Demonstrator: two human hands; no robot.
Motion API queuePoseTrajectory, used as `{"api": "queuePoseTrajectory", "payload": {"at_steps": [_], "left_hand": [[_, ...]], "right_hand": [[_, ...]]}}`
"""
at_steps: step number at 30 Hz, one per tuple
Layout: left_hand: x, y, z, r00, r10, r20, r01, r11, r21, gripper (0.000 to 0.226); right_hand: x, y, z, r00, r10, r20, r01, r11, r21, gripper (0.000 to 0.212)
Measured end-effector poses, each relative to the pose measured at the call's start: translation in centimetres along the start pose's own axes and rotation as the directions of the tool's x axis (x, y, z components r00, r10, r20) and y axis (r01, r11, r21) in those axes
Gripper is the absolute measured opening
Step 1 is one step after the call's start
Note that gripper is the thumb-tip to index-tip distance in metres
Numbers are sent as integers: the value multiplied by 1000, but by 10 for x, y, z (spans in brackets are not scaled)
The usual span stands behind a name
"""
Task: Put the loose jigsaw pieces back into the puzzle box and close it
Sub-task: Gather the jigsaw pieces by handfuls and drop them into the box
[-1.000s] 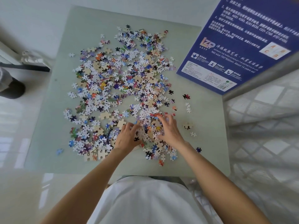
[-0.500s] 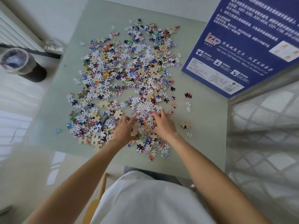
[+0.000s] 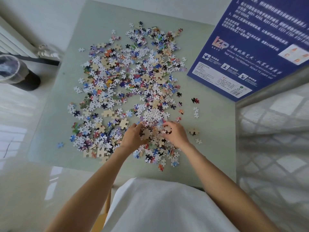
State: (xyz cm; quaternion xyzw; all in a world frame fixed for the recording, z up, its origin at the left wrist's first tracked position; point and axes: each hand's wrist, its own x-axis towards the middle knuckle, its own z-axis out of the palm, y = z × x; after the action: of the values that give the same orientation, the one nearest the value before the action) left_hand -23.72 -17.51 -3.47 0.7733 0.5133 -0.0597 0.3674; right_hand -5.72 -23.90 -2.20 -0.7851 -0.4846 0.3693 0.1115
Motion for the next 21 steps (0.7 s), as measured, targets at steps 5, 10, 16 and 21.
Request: {"api": "queuePoseTrajectory", "payload": {"at_steps": [5,10,16,21], "left_hand": [[-1,-5,-5,1000,18,0,-18,994,-107,57],[2,-5,-4,1000,2,8,0,981,-193,58],[7,7,1,996,-80,-33,70,968,-241,49],[2,11,2,987,-138,-81,105,941,-323,43]], "right_hand": [[-6,-6,1,997,14,-78,-13,1000,20,37],[-7,-2,4,992,-16,-128,19,1000,18,36],[-8,2,1,988,-35,-150,39,999,25,39],[-11,8,-1,983,-41,-177,45,999,15,34]]}}
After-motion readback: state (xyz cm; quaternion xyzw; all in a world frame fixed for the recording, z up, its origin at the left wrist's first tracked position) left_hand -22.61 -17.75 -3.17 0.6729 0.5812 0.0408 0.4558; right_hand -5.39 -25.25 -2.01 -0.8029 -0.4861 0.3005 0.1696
